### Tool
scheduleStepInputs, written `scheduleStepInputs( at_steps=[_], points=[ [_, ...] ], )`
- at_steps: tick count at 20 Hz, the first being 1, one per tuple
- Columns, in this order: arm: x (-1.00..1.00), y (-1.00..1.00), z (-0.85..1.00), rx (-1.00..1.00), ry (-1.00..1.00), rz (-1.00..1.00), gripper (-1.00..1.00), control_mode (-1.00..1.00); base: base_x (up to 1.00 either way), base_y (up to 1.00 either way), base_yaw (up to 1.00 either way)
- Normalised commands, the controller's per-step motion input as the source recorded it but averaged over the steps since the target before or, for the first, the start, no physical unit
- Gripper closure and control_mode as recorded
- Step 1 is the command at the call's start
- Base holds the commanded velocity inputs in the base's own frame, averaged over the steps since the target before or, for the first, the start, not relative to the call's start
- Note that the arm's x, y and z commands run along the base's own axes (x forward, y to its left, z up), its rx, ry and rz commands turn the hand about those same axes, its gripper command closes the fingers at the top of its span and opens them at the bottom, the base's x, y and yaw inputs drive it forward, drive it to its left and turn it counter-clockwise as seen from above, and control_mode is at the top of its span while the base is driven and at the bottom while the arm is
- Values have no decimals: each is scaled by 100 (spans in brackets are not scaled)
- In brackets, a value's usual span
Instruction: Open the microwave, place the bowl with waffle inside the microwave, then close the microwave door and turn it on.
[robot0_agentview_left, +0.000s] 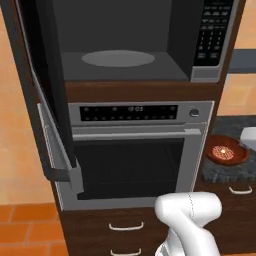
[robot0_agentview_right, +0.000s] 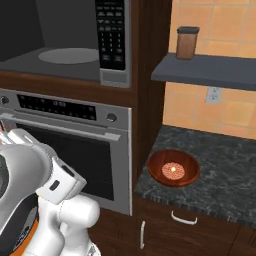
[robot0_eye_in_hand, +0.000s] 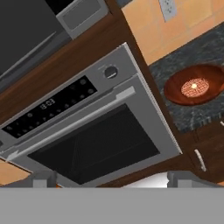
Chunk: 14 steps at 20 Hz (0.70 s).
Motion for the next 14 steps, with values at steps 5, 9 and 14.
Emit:
scheduleStepInputs(
  at_steps=[5, 9, 14],
  points=[
    [0, 0, 0, 0, 0, 0, -100, 100, 1, -20, 33],
    [0, 0, 0, 0, 0, 0, -100, 100, -2, -50, 36],
    [0, 0, 0, 0, 0, 0, -100, 100, 3, -25, 27]
  ],
)
